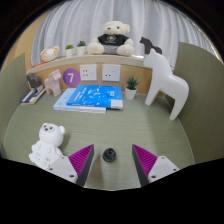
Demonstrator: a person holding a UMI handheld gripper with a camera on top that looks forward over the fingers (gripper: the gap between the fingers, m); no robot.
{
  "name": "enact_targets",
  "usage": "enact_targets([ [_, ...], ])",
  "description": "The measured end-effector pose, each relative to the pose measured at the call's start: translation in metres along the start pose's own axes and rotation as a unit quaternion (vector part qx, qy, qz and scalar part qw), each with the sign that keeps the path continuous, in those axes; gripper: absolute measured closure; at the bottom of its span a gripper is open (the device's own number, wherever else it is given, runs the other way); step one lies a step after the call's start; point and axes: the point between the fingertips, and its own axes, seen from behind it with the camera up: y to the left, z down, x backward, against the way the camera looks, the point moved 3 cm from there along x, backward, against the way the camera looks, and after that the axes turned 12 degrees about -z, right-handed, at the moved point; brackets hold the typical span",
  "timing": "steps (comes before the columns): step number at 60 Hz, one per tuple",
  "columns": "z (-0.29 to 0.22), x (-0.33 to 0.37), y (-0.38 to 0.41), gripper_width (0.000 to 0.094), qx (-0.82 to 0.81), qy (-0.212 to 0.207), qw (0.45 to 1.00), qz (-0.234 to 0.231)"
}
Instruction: Unplug charger
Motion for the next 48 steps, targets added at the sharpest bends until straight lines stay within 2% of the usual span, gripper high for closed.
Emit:
enact_targets([
  [3, -0.014, 0.013, 0.002, 0.0130, 0.002, -0.013, 1.000, -0.001],
  [14, -0.064, 0.086, 0.027, 0.0124, 0.010, -0.067, 0.998, 0.006],
  [21, -0.079, 0.138, 0.056, 0.0124, 0.002, -0.106, 0.994, 0.002],
  [33, -0.061, 0.213, 0.112, 0.0125, -0.023, -0.150, 0.988, -0.004],
  [48, -0.015, 0.264, 0.164, 0.0126, -0.016, -0.144, 0.989, -0.003],
])
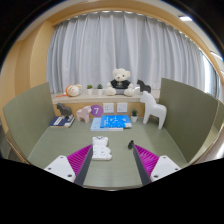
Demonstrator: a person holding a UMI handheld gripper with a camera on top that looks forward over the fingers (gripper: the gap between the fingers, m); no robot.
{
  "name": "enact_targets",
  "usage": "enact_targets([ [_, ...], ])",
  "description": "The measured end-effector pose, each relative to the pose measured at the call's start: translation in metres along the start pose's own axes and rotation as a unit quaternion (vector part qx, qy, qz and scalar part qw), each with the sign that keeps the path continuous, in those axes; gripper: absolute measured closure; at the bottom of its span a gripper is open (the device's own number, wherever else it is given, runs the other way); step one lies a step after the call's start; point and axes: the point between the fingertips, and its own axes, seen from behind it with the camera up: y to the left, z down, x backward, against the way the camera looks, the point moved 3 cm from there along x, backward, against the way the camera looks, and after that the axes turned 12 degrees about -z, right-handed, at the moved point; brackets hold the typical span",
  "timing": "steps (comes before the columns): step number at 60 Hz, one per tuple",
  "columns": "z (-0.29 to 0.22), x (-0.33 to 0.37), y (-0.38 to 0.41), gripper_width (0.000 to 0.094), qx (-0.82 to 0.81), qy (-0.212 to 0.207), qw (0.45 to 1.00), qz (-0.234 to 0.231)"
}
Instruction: Unplug charger
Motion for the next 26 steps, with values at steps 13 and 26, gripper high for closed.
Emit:
enact_targets([
  [13, 0.023, 0.026, 0.025, 0.0121, 0.013, 0.011, 1.000, -0.005],
  [26, 0.026, 0.036, 0.042, 0.0117, 0.017, 0.008, 1.000, -0.008],
])
